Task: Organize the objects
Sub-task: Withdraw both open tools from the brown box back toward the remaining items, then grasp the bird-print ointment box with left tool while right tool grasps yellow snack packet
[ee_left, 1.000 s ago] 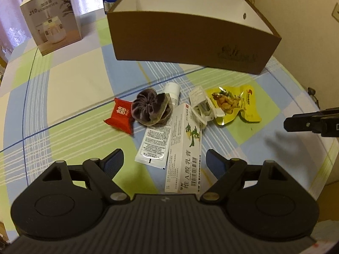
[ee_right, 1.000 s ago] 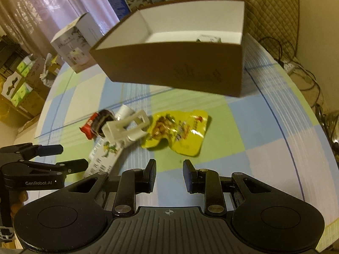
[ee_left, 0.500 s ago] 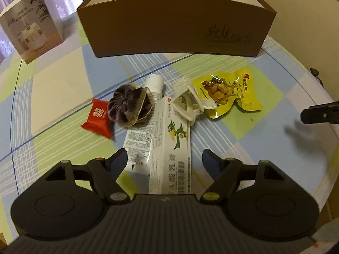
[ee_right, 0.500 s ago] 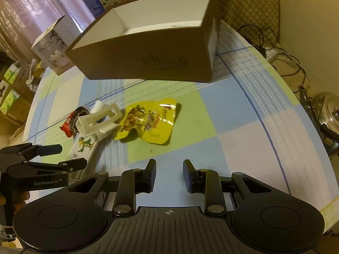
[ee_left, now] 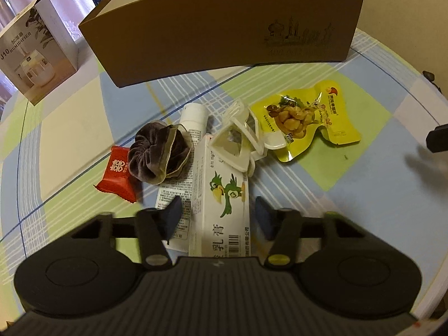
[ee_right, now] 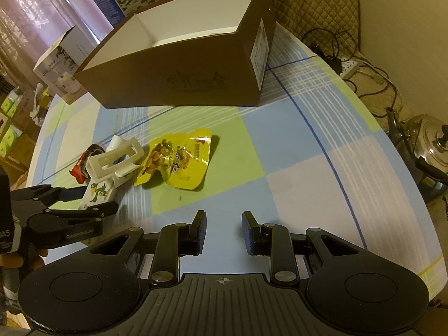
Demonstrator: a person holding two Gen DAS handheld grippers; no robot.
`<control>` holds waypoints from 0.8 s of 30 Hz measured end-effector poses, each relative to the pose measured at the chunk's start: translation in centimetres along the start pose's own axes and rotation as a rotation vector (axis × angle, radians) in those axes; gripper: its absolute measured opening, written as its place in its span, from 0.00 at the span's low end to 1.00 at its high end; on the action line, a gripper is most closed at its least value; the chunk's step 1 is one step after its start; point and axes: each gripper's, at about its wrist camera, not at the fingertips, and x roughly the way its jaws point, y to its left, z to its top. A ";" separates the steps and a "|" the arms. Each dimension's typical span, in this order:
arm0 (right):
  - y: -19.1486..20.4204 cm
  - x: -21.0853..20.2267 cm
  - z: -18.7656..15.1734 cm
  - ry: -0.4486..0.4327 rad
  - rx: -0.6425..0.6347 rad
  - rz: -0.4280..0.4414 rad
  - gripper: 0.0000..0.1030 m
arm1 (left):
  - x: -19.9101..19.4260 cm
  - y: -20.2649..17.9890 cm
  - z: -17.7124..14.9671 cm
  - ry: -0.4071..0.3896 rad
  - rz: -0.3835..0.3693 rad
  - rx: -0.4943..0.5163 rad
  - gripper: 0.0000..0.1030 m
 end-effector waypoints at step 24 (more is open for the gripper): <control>2.3 8.1 8.5 -0.063 -0.246 0.223 0.52 | -4.8 6.4 -8.9 0.039 0.096 -0.332 0.37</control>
